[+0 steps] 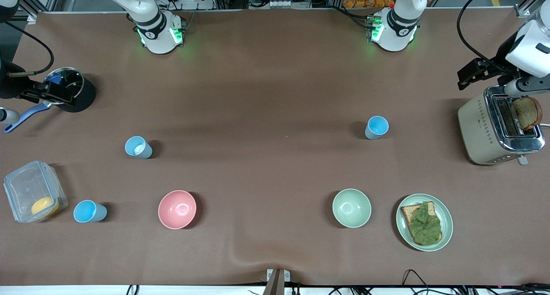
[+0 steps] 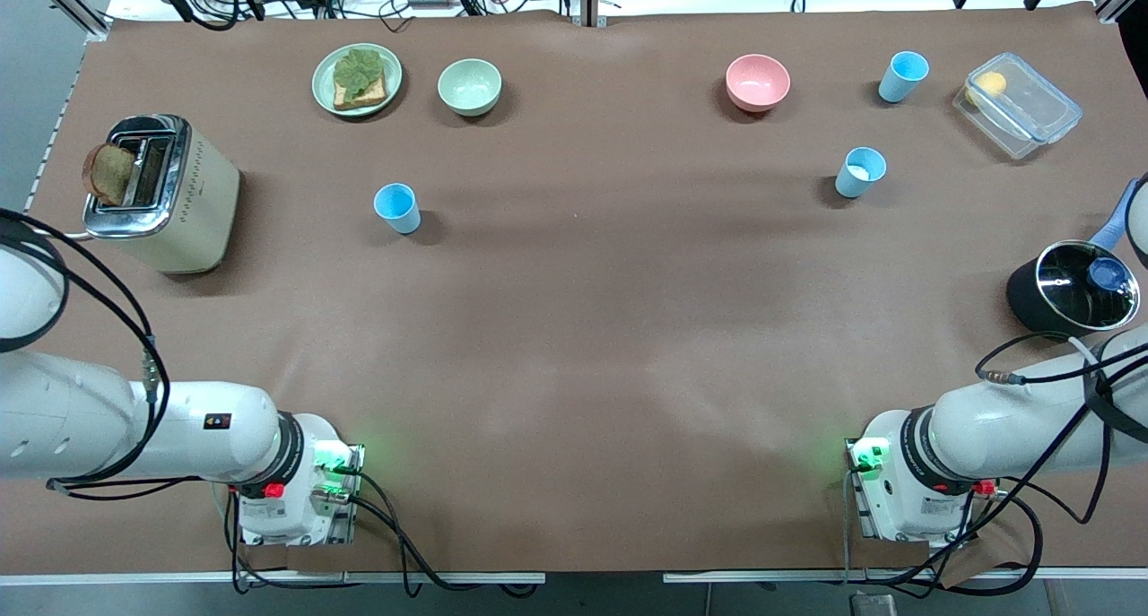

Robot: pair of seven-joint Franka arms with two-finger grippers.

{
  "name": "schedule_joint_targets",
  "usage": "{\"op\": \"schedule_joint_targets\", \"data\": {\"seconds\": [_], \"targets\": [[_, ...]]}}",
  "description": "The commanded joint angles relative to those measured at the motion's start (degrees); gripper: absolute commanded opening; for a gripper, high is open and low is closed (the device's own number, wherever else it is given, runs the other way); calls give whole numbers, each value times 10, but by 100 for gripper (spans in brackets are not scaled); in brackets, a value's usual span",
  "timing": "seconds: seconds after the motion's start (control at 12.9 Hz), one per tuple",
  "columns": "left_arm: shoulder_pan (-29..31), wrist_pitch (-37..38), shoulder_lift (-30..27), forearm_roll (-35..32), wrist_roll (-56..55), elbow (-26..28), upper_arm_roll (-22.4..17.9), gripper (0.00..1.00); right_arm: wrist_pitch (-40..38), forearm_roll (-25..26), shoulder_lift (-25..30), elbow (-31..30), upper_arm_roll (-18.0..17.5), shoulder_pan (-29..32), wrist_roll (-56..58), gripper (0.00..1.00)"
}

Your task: Stack blue cups with both arms

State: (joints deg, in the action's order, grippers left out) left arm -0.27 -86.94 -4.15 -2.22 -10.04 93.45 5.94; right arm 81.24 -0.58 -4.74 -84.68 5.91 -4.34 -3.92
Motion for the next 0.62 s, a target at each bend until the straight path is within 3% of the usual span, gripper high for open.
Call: {"op": "schedule_joint_targets", "data": {"seconds": [0.0,0.54], "targets": [[1,4,-9,7,17,3,2,100,1,9,12,-9,-3,2,-4,100],[5,2,-8,5,9,3,17,100,0,9,12,-9,-3,3,-4,100]]}}
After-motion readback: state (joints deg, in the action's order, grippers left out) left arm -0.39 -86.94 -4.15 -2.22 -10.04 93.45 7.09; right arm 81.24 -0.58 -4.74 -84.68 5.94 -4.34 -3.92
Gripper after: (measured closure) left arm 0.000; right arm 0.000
